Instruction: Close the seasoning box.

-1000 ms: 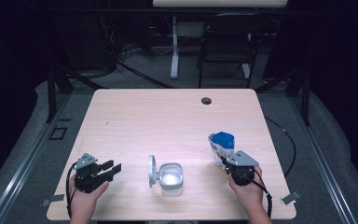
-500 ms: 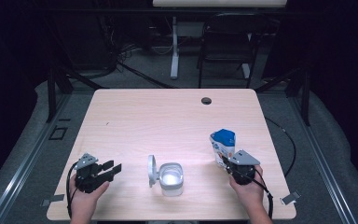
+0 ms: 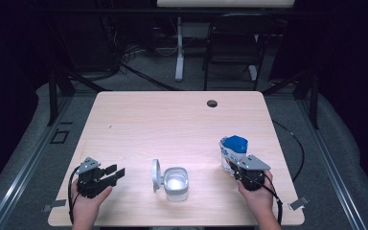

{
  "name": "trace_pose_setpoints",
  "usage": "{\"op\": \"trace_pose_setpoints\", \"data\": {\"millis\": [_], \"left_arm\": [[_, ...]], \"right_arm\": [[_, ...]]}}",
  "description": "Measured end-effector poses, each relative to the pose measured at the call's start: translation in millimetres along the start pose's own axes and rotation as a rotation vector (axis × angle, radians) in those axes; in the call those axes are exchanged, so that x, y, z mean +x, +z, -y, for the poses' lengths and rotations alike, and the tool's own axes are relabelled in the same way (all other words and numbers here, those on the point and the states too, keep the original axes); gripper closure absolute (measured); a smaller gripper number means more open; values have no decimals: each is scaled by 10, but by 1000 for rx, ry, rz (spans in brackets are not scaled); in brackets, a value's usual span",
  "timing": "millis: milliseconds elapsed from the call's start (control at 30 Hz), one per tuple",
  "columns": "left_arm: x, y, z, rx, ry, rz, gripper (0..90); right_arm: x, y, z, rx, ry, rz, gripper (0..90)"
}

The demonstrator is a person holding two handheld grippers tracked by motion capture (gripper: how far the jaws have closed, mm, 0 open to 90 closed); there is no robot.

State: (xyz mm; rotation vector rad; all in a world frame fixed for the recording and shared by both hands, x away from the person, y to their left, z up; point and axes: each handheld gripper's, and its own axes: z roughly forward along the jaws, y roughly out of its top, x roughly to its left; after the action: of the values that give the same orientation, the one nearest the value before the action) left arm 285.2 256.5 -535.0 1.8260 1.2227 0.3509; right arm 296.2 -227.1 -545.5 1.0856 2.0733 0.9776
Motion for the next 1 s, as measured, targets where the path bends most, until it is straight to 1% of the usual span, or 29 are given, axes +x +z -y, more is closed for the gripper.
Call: {"op": "trace_pose_setpoints", "data": {"millis": [67, 267, 367, 400, 500, 633, 1000], "left_arm": [[1, -2, 0, 1, 0, 0, 569], [-1, -7, -4, 0, -1, 0, 569], [3, -17, -6, 0, 0, 2, 569], [5, -18, -6, -1, 0, 2, 569], [4, -19, -7, -1, 0, 3, 569], [4, -19, -8, -1, 0, 3, 569], [1, -25, -10, -7, -2, 2, 568]], "right_arm": [[-1, 0, 6, -4, 4, 0, 802], [-10, -5, 45, 11, 15, -5, 738], [-9, -12, 60, 9, 17, -20, 650], [-6, -14, 65, 11, 13, -13, 630], [-1, -25, 68, 6, 19, -16, 619], [-7, -36, 74, 5, 21, -12, 556], [-29, -58, 112, -1, 42, -21, 470]]}}
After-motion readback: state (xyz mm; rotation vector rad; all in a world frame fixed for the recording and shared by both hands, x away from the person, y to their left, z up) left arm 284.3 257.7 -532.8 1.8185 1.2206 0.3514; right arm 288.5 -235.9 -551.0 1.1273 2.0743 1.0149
